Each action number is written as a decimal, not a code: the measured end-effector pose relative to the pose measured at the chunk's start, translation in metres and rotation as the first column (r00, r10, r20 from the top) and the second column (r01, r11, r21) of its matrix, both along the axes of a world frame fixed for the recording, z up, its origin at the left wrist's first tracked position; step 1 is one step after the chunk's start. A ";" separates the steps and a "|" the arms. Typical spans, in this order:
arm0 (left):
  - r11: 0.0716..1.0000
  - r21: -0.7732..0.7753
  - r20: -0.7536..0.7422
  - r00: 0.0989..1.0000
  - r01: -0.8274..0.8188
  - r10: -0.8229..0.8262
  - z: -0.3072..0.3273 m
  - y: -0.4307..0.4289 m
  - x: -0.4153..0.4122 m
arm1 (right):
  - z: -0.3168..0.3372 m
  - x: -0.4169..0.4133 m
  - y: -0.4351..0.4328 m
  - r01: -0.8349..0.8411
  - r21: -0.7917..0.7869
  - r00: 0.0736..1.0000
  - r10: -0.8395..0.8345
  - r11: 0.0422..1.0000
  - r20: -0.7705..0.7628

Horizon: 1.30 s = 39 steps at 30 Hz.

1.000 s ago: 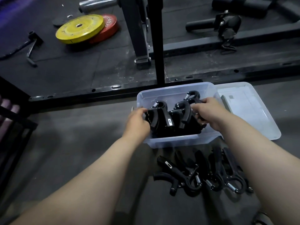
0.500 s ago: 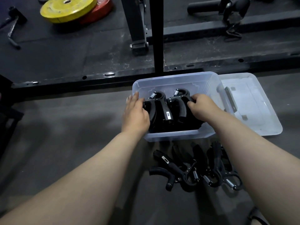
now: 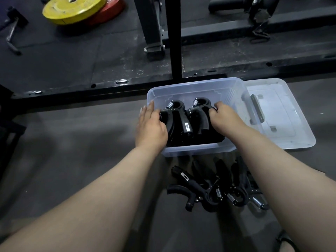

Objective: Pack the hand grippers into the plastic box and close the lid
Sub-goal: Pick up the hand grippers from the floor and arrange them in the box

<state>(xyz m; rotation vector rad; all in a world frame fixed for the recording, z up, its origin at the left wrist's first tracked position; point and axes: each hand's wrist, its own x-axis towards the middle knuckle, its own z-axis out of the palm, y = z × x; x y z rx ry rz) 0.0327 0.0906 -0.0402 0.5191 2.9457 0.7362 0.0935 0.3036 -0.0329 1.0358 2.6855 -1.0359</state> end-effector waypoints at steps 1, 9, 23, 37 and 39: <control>1.000 0.001 -0.011 1.000 -0.009 0.009 0.000 0.000 0.000 | 0.001 0.001 0.000 0.017 -0.002 1.000 -0.017 1.000 -0.017; 0.988 0.082 0.084 0.989 -0.128 0.121 0.006 0.000 0.003 | 0.010 0.027 -0.003 0.009 0.090 0.998 -0.003 0.996 -0.062; 0.969 0.185 0.195 0.972 -0.165 0.128 0.005 -0.005 0.010 | -0.023 0.130 -0.024 0.008 0.447 0.937 0.149 0.894 -0.315; 0.984 0.100 0.062 0.988 -0.146 0.141 -0.003 -0.002 0.006 | -0.068 0.197 0.078 0.269 0.215 0.759 -0.344 0.939 0.553; 0.987 0.065 0.048 0.989 -0.146 0.143 -0.002 -0.002 0.007 | -0.071 0.194 0.087 0.228 0.180 0.778 -0.290 0.957 0.557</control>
